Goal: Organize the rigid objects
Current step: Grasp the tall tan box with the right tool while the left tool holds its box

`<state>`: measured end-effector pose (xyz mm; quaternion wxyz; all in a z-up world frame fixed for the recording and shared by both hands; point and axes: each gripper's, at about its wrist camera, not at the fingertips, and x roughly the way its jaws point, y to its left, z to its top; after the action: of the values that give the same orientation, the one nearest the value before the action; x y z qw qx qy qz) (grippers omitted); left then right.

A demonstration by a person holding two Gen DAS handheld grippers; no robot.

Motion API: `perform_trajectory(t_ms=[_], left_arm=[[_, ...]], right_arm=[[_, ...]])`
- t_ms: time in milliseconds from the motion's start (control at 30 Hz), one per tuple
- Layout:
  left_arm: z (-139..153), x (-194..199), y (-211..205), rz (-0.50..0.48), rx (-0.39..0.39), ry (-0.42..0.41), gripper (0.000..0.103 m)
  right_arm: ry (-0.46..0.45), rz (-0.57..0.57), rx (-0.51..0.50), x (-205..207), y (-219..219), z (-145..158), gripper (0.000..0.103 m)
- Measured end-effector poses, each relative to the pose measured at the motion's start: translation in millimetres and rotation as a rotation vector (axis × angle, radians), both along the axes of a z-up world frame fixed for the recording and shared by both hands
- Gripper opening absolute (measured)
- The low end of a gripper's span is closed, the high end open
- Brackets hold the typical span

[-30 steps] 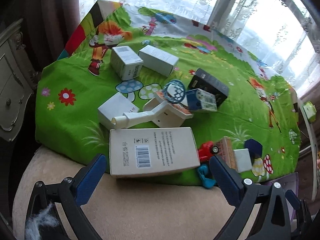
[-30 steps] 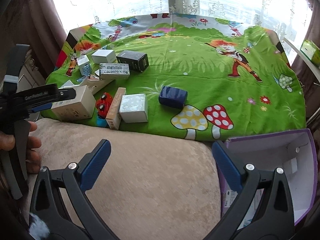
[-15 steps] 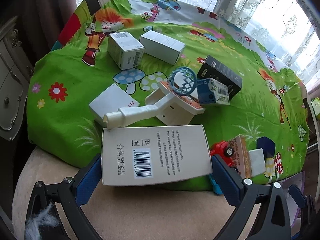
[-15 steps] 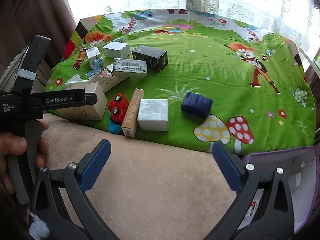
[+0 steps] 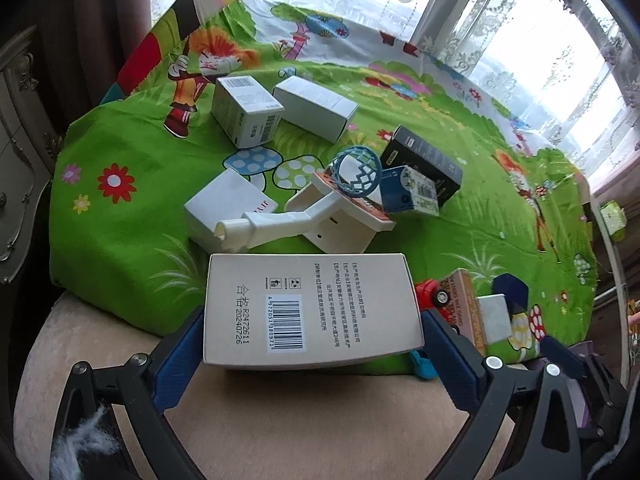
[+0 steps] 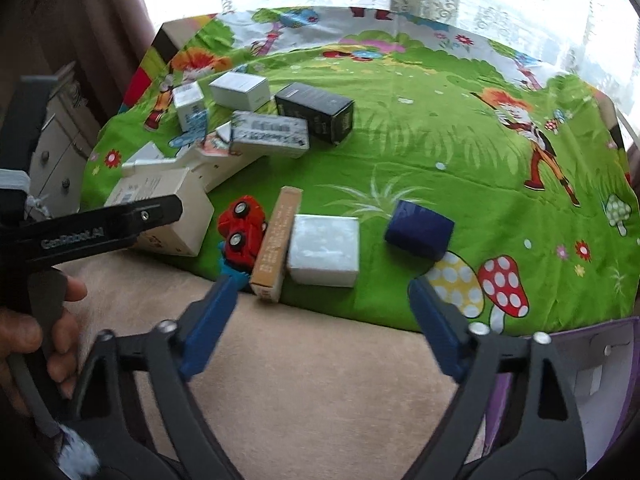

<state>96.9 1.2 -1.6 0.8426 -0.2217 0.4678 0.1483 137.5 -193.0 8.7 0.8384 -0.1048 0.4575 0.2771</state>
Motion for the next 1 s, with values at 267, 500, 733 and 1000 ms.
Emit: perform_trajectory(t_ms=[267,500,733,1000], left_arm=[[14.4,-26.5,0.6,-0.011,-0.001,-0.087,0.102],[15.6,-40.1,4.2,-0.007,-0.023,-0.125,0.102],[15.2,-41.7,4.2,-0.01,-0.021,-0.137,0.102],[18.5,-44.7,-0.5,-0.016,0.003,-0.151,0.101]], right_arm=[[0.036,0.066,-0.005,-5.9,17.6,-2.8,0.065],[0.075,0.059,-0.03,0.0,30.6,-10.5,0.047],[0.096,0.044,-0.037,6.9,36.3,-16.0,0.041],[0.091,0.055,-0.02,4.8,36.0,-16.8,0.018]])
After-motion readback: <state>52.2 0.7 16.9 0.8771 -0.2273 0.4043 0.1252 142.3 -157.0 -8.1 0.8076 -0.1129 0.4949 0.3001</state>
